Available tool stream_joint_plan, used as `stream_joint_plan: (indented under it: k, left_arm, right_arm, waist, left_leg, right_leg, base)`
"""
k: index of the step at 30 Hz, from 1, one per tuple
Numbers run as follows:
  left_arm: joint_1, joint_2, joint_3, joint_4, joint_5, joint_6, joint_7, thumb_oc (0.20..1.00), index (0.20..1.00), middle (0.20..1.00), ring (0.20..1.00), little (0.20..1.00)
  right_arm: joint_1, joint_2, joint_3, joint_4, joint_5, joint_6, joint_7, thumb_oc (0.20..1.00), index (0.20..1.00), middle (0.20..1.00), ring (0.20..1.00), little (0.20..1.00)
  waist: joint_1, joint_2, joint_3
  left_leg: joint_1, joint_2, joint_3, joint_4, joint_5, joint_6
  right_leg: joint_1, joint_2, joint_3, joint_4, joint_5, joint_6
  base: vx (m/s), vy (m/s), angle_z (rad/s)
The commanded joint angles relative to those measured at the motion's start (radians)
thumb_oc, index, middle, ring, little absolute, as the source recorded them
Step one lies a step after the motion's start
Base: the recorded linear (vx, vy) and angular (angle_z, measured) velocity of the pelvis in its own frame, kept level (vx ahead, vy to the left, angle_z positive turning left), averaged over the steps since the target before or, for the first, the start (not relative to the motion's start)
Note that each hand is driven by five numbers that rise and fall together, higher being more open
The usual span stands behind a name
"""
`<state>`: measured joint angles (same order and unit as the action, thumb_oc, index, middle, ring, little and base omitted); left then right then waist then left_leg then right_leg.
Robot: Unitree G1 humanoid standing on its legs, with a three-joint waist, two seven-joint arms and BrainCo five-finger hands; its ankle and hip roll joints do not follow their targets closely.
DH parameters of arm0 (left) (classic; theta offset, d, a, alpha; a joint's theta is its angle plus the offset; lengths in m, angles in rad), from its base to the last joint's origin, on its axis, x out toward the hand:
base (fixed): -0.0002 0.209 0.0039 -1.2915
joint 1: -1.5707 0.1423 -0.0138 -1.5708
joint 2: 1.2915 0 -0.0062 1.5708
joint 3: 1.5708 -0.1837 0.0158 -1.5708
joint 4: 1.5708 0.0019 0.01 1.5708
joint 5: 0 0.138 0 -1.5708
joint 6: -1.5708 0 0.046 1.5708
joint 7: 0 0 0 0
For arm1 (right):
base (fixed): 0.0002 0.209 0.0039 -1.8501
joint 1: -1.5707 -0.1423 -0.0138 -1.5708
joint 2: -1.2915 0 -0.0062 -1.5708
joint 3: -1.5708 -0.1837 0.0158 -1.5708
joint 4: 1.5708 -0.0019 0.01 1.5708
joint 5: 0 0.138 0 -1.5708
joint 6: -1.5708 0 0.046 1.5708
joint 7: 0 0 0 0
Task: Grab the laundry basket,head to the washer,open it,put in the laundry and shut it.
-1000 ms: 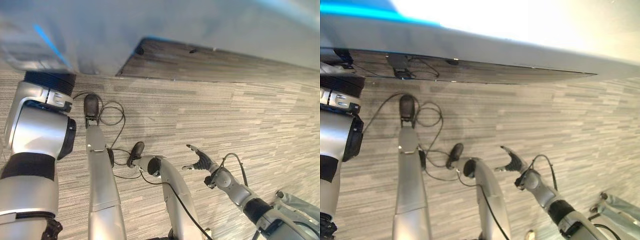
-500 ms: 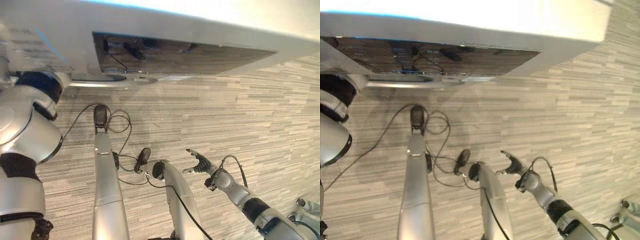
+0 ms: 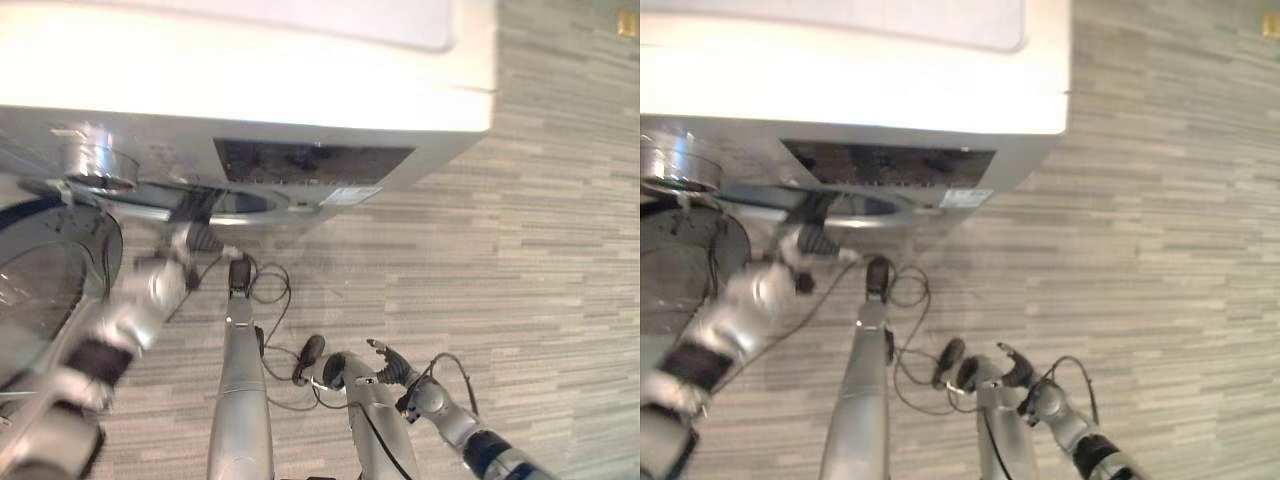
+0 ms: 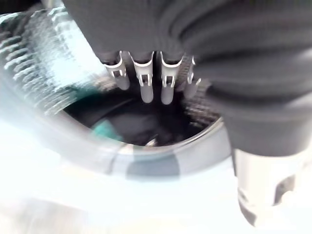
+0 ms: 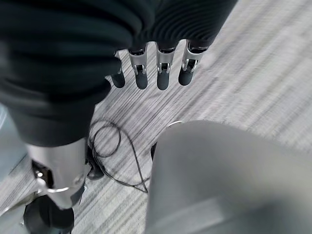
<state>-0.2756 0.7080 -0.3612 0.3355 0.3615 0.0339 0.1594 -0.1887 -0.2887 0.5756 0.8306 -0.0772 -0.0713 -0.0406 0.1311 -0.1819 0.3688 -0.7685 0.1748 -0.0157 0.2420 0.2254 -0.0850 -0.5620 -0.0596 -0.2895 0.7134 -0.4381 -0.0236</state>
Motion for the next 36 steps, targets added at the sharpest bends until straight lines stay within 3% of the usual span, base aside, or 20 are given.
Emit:
stream_joint_plan:
  k: [1,7,11,17,19,20,22,30,32,35,36]
  left_arm:
    - [-0.147,-0.001,-0.043,0.039,-0.005,-0.018,-0.008,1.0,1.0,1.0,1.0,1.0]
    - [0.055,-0.15,-0.053,0.1,-0.025,-0.04,-0.026,1.0,1.0,1.0,1.0,1.0]
    - [0.099,-0.207,-0.07,0.182,-0.033,-0.052,-0.033,1.0,1.0,1.0,1.0,1.0]
    - [0.146,-0.325,-0.073,0.461,-0.08,-0.06,-0.029,1.0,1.0,1.0,1.0,1.0]
    - [0.145,-0.367,-0.068,0.594,-0.095,-0.06,-0.017,1.0,1.0,1.0,1.0,1.0]
    - [0.153,-0.396,-0.061,0.702,-0.095,-0.056,-0.014,1.0,1.0,1.0,1.0,1.0]
    - [0.16,-0.414,-0.048,0.747,-0.105,-0.057,-0.013,1.0,1.0,1.0,1.0,1.0]
    - [0.176,-0.438,-0.039,0.72,-0.16,-0.068,-0.022,1.0,1.0,1.0,1.0,1.0]
    - [0.168,-0.434,-0.056,0.663,-0.178,-0.074,-0.021,1.0,1.0,1.0,1.0,1.0]
    - [0.15,-0.432,-0.067,0.589,-0.196,-0.077,-0.029,1.0,1.0,1.0,1.0,1.0]
    - [0.149,-0.434,-0.072,0.557,-0.197,-0.081,-0.033,1.0,1.0,1.0,1.0,1.0]
  right_arm:
    - [0.024,-0.055,0.0,0.032,-0.03,0.019,0.009,1.0,1.0,1.0,1.0,1.0]
    - [0.018,-0.032,-0.02,0.134,-0.042,0.03,0.007,1.0,1.0,1.0,1.0,1.0]
    - [0.024,-0.024,-0.034,0.192,-0.046,0.028,0.007,1.0,1.0,1.0,1.0,1.0]
    - [0.069,-0.018,-0.061,0.311,-0.087,0.038,0.015,1.0,1.0,1.0,1.0,1.0]
    - [0.081,-0.013,-0.073,0.341,-0.094,0.041,0.018,1.0,1.0,1.0,1.0,1.0]
    - [0.089,-0.008,-0.085,0.369,-0.105,0.043,0.023,1.0,1.0,1.0,1.0,1.0]
    - [0.092,-0.007,-0.094,0.387,-0.11,0.045,0.024,1.0,1.0,1.0,1.0,1.0]
    - [0.098,-0.001,-0.128,0.42,-0.09,0.044,0.018,1.0,1.0,1.0,1.0,1.0]
    - [0.075,0.0,-0.107,0.424,-0.102,0.041,0.015,1.0,1.0,1.0,1.0,1.0]
    - [0.039,-0.009,-0.09,0.431,-0.114,0.037,0.008,1.0,1.0,1.0,1.0,1.0]
    - [0.03,-0.015,-0.09,0.43,-0.119,0.033,0.004,1.0,1.0,1.0,1.0,1.0]
  waist:
    - [-0.015,0.031,-0.021]
    - [0.007,0.091,-0.027]
    - [0.004,0.111,-0.06]
    - [0.002,0.163,-0.128]
    - [-0.005,0.178,-0.152]
    - [-0.01,0.187,-0.193]
    - [-0.01,0.199,-0.224]
    - [-0.007,0.219,-0.273]
    - [0.006,0.233,-0.25]
    - [0.02,0.258,-0.209]
    - [0.019,0.26,-0.195]
  left_leg:
    - [-0.072,0.014,-0.005,0.025,-0.006,-0.008]
    - [0.081,0.003,0.006,-0.006,0.014,-0.001]
    - [0.158,-0.006,0.012,-0.048,0.03,-0.001]
    - [0.272,-0.023,0.005,-0.11,0.063,0.016]
    - [0.313,-0.034,0.003,-0.127,0.06,0.019]
    - [0.346,-0.043,0.007,-0.147,0.052,0.022]
    - [0.381,-0.055,0.006,-0.167,0.044,0.027]
    - [0.435,-0.068,0.0,-0.171,0.037,0.036]
    - [0.436,-0.049,-0.034,-0.182,0.072,0.023]
    - [0.42,-0.031,-0.078,-0.219,0.111,0.004]
    - [0.418,-0.024,-0.062,-0.247,0.102,0.003]
  right_leg:
    - [0.132,0.059,0.039,-0.149,-0.015,-0.032]
    - [0.29,0.048,0.048,-0.18,-0.023,-0.034]
    - [0.359,0.041,0.048,-0.228,-0.011,-0.023]
    - [0.486,0.022,0.021,-0.311,0.035,-0.004]
    - [0.528,0.016,0.021,-0.337,0.041,0.0]
    - [0.56,0.001,0.022,-0.355,0.049,0.012]
    - [0.588,-0.01,0.027,-0.369,0.053,0.02]
    - [0.637,-0.006,0.038,-0.35,0.036,0.015]
    - [0.622,0.023,0.045,-0.282,-0.004,-0.005]
    - [0.583,0.061,0.044,-0.247,-0.011,-0.016]
    - [0.571,0.067,0.033,-0.258,-0.003,-0.013]
  base:
    - [0.0,0.032,-0.05]
    - [-0.02,0.013,-0.02]
    - [0.04,0.034,0.0]
    - [0.04,0.045,0.08]
    - [0.09,0.085,0.17]
    - [0.13,0.065,0.23]
    - [0.18,0.093,0.08]
    - [0.06,0.003,0.03]
    - [-0.11,-0.069,0.07]
    - [-0.22,-0.069,-0.02]
    - [-0.34,-0.14,0.04]
